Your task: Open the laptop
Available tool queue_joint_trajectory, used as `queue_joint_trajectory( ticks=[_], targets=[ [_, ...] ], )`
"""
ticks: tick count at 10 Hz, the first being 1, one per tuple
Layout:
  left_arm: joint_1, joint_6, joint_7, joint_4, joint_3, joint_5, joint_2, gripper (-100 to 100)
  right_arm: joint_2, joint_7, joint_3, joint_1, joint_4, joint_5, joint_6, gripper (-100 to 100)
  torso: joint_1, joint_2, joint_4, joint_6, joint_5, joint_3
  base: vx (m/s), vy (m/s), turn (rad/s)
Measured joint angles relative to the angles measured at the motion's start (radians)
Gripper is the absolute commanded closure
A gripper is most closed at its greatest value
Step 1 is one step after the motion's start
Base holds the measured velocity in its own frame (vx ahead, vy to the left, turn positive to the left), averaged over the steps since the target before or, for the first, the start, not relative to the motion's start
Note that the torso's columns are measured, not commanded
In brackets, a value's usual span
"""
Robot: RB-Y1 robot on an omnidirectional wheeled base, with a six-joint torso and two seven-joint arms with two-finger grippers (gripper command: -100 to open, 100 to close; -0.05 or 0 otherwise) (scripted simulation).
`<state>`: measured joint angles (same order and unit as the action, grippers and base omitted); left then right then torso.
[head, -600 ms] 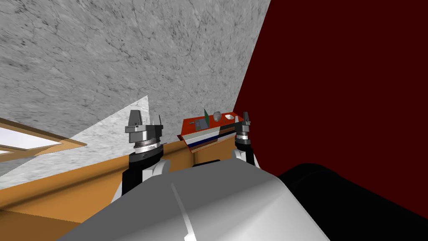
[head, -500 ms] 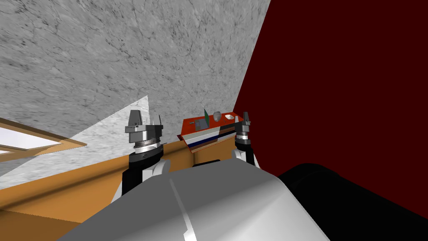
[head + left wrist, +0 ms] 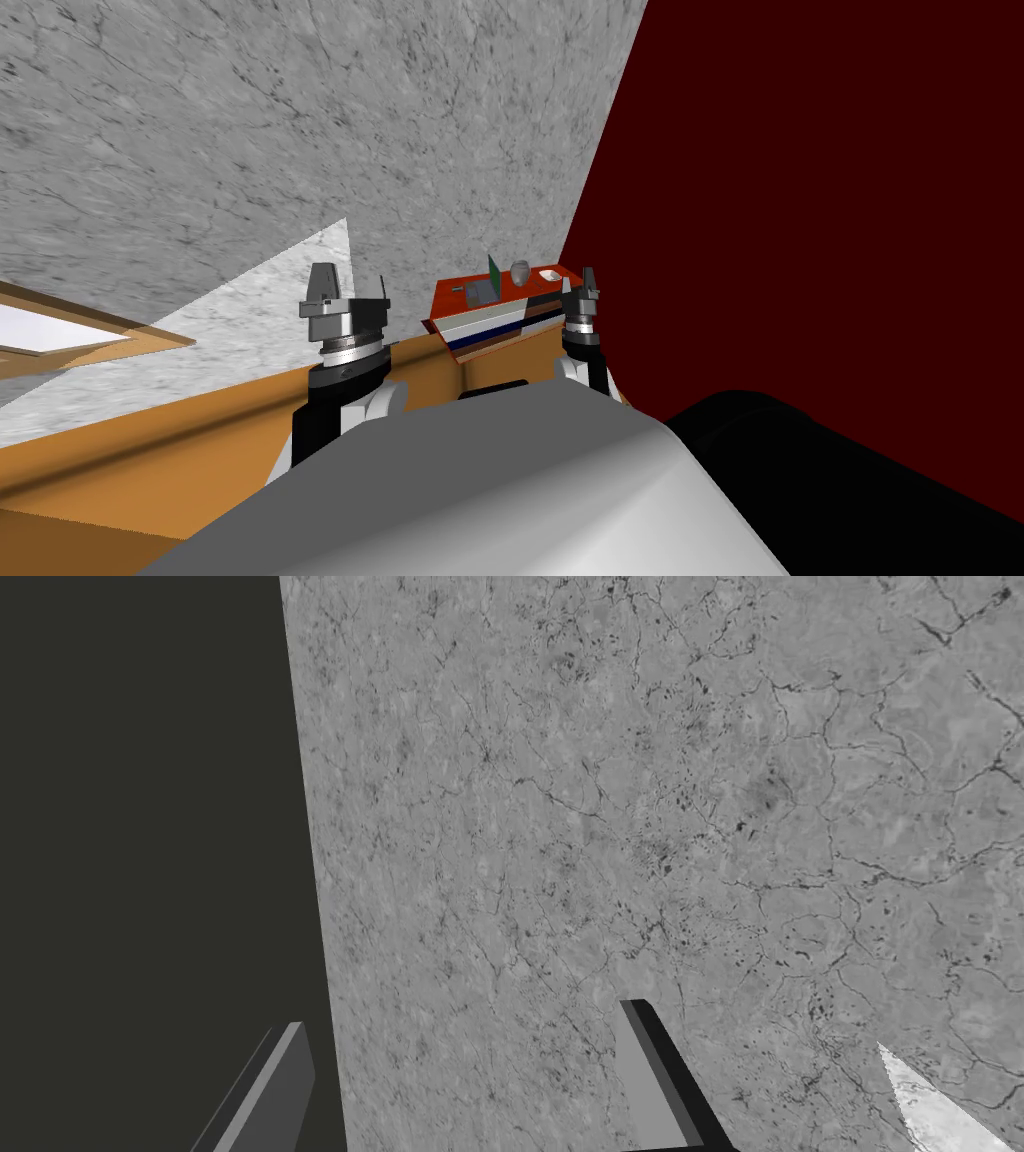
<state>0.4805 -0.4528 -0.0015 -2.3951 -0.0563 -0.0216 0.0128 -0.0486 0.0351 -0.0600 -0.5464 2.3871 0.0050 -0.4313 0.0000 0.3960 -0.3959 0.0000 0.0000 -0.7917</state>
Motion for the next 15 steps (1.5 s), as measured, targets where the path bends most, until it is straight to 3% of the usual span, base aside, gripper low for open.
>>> queue_joint_trajectory(
  ticks=[3,4,6,9,15],
  targets=[
    [0.0,0.0,0.0,0.0,0.0,0.0,0.0,0,0.0,0.0,0.0,0.0,0.0,0.0,0.0,0,0.0,0.222,-0.221,0.0,0.0,-0.443,0.0,0.0,0.0],
    [0.0,0.0,0.0,0.0,0.0,0.0,0.0,-100,0.0,0.0,0.0,0.0,0.0,0.0,0.0,0,0.0,0.295,-0.295,0.0,0.0,-0.59,0.019,-0.015,0.008],
    [-0.001,-0.005,-0.005,0.013,0.001,-0.004,0.035,-100,0.0,0.0,0.0,0.0,0.0,0.0,0.0,0,-0.001,0.337,-0.338,0.0,0.0,-0.68,0.037,-0.042,0.012],
    [-0.009,-0.029,-0.021,0.069,0.015,-0.014,0.1,-100,0.0,0.0,0.0,0.0,0.0,0.0,0.0,0,-0.004,0.34,-0.341,0.0,-0.001,-0.686,0.092,-0.11,0.03],
    [-0.034,-0.066,-0.071,0.191,0.034,-0.048,0.138,-100,0.0,0.0,0.0,0.0,0.0,0.0,0.0,0,-0.001,0.342,-0.342,0.0,0.0,-0.684,0.096,-0.107,0.026]
  ],
)
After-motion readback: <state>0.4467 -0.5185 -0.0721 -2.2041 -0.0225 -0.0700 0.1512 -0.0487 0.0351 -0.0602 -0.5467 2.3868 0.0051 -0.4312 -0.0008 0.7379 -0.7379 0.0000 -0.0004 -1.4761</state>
